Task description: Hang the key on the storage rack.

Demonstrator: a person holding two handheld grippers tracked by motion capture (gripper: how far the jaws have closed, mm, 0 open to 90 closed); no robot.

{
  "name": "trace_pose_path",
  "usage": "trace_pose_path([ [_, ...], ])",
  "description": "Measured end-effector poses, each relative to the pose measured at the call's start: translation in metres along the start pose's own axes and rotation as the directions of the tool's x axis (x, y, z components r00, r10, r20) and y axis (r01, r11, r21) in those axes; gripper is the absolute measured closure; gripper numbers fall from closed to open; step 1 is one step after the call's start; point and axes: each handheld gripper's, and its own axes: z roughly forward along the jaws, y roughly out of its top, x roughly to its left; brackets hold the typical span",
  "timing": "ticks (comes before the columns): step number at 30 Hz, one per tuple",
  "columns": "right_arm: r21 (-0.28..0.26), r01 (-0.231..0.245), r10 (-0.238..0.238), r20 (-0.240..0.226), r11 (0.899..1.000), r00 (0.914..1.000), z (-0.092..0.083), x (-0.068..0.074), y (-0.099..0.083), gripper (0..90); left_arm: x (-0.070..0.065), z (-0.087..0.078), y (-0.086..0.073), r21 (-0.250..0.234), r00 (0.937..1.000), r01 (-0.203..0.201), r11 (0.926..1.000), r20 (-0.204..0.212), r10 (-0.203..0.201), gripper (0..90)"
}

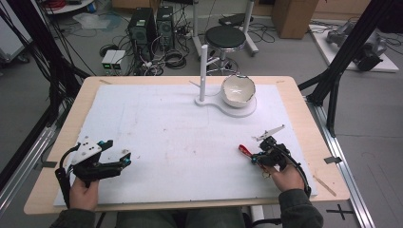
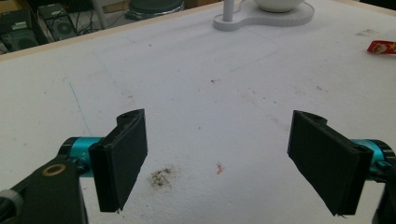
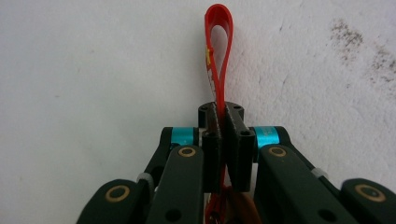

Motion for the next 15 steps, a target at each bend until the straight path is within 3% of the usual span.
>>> trace_pose_path([
  [2,-0.039,-0.012,0.012,-0.003,0.999,0.9999,-0.005,0.0,0.001,86.3,0.0,0.0,0.0,0.0,1.0,0.002,1.0,-0.001,-0.002,20.5],
  [15,-0.146,-0.001,0.0,-0.008,0.989,1.0,-0.024,0.004,0.012,86.3,0.0,-0.002,0.0,-0.002,1.0,0.001,1.0,-0.002,-0.001,20.5],
])
